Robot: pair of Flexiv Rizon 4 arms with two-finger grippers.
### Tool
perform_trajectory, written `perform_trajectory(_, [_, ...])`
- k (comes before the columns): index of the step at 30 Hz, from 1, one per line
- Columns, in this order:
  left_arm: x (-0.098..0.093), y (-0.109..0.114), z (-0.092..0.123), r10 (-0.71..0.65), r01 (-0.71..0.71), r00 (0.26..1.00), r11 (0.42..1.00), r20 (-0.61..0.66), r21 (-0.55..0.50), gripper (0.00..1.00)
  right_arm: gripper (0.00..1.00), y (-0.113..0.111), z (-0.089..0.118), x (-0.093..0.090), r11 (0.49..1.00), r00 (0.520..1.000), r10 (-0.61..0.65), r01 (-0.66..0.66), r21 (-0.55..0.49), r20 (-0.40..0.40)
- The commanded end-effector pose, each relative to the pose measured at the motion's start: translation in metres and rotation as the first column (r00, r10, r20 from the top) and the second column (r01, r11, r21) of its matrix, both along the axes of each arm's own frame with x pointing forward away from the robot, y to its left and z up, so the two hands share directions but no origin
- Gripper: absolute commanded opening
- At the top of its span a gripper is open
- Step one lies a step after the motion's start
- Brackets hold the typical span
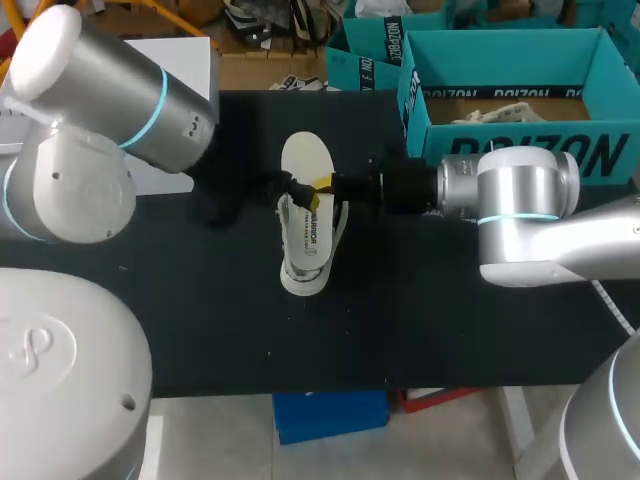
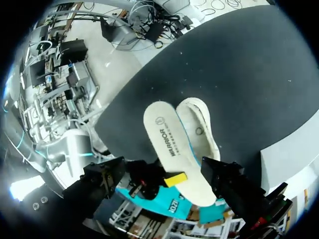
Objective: Take the shoe out of the shoebox, open the shoe tongue, remove and reinsert the insole, then place the shoe into the shoebox
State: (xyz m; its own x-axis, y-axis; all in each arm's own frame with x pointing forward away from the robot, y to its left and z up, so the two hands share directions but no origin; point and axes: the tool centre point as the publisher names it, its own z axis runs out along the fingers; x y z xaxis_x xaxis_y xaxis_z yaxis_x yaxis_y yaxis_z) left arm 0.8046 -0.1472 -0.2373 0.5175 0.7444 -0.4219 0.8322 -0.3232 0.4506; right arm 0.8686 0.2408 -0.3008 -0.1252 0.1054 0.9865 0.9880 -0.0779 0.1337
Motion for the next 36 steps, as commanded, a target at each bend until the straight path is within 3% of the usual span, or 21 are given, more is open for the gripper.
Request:
perform_trajectory(1, [0.016,-0.019,0.002,0.232,-0.27,0.963,0.811,0.14,0.518,1.0,0.0,0.001,0.0,0.0,1.0,1.0,0.001,-0.001,-0.002,-0.001])
perform_trajectory(6, [0.018,-0.026,0.007,0.312,-0.299,0.947,0.76,0.081,0.577,1.0,0.0,0.001,0.0,0.0,1.0,1.0,0.001,-0.001,-0.002,-0.001])
perform_trajectory(11, [0.015,-0.031,0.004,0.409,-0.374,0.905,0.637,0.116,0.674,1.0,0.0,0.001,0.0,0.0,1.0,1.0,0.001,-0.001,-0.002,-0.001])
perform_trajectory(19, [0.008,-0.033,0.001,0.482,-0.434,0.865,0.575,0.142,0.694,1.0,0.0,0.001,0.0,0.0,1.0,1.0,0.001,-0.001,-0.002,-0.001])
perform_trajectory(29, [0.0,-0.029,-0.009,0.528,-0.435,0.844,0.572,0.095,0.696,1.0,0.0,0.001,0.0,0.0,1.0,1.0,0.001,-0.001,-0.002,-0.001])
perform_trajectory(36, [0.0,-0.027,-0.014,0.546,-0.45,0.835,0.607,0.068,0.655,1.0,0.0,0.001,0.0,0.0,1.0,1.0,0.001,-0.001,-0.002,-0.001])
